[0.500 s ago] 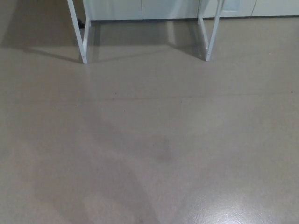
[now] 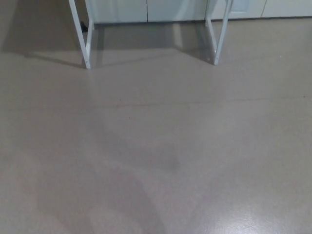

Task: The robot walk towards a table in front and pick up a black pencil case on the left hand side and put the pencil case into a small container on the right hand side

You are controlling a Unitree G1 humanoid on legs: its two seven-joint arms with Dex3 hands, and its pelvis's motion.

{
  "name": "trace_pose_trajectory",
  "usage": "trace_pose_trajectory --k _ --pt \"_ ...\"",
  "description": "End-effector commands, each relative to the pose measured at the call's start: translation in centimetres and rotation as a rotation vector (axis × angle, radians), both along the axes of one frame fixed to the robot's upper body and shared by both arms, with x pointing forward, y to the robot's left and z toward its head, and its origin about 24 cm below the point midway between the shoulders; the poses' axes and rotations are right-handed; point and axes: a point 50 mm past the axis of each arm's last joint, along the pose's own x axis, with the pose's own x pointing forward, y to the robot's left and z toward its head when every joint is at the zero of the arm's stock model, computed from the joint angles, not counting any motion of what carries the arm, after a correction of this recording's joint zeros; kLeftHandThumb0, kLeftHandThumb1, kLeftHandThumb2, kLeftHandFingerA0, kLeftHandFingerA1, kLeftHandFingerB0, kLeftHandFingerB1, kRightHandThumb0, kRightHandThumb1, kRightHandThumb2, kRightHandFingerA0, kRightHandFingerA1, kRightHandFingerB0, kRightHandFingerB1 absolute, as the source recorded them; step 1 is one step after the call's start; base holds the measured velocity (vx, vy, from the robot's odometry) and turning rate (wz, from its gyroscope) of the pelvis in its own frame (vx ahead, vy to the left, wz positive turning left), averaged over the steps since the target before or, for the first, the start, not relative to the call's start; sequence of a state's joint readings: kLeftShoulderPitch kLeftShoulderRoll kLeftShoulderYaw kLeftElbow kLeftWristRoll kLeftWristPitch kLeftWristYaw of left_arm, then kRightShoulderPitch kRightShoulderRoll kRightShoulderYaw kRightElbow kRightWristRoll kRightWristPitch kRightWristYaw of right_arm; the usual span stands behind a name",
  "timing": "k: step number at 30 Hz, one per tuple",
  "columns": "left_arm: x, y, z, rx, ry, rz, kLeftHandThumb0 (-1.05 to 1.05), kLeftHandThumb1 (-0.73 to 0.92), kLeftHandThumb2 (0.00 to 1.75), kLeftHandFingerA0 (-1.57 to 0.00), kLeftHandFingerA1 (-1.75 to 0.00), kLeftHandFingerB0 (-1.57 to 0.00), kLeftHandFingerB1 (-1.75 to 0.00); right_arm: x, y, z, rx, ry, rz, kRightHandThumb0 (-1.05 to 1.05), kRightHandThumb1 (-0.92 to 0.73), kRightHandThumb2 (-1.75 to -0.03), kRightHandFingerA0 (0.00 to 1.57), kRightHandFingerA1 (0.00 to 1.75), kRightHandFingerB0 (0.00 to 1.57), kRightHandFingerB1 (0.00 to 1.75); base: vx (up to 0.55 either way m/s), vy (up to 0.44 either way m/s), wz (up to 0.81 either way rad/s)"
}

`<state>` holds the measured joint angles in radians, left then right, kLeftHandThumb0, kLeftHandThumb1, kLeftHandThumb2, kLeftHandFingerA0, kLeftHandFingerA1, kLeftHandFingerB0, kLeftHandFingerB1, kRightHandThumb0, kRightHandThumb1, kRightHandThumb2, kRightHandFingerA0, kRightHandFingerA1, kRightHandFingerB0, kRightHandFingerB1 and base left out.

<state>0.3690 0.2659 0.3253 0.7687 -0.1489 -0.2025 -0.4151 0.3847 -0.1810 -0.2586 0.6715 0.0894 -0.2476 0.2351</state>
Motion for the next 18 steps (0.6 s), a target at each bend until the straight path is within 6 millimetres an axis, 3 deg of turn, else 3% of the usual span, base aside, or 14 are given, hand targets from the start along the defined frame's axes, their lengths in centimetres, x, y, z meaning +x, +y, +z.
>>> trace_pose_trajectory --k 1,8,13,18 --pt "0.11 0.34 0.28 0.013 -0.023 -0.007 -0.23 0.58 0.58 -0.3 -0.37 -0.19 -0.28 -0.21 -0.37 0.18 0.018 -0.016 -0.01 -0.33 -0.55 -0.56 0.45 0.41 0.26 0.31 0.0 0.014 0.29" --pt "0.12 0.48 0.14 0.003 -0.019 0.008 -0.23 0.57 0.57 -0.31 -0.37 -0.2 -0.28 -0.24 -0.38 0.13 0.027 -0.019 -0.014 -0.34 -0.55 -0.56 0.48 0.42 0.27 0.31 0.0 0.067 0.04" --pt "0.39 0.43 0.42 0.004 -0.029 -0.006 -0.24 0.58 0.58 -0.33 -0.38 -0.19 -0.28 -0.12 -0.31 0.09 0.034 -0.019 -0.01 -0.34 -0.54 -0.56 0.48 0.42 0.25 0.31 0.16 0.477 -0.19" --pt "0.91 0.45 0.48 0.008 -0.034 -0.024 -0.26 0.57 0.57 -0.35 -0.39 -0.2 -0.29 0.18 -0.48 0.11 0.026 -0.024 -0.003 -0.38 -0.55 -0.57 0.48 0.43 0.25 0.32 0.17 0.161 -0.02"
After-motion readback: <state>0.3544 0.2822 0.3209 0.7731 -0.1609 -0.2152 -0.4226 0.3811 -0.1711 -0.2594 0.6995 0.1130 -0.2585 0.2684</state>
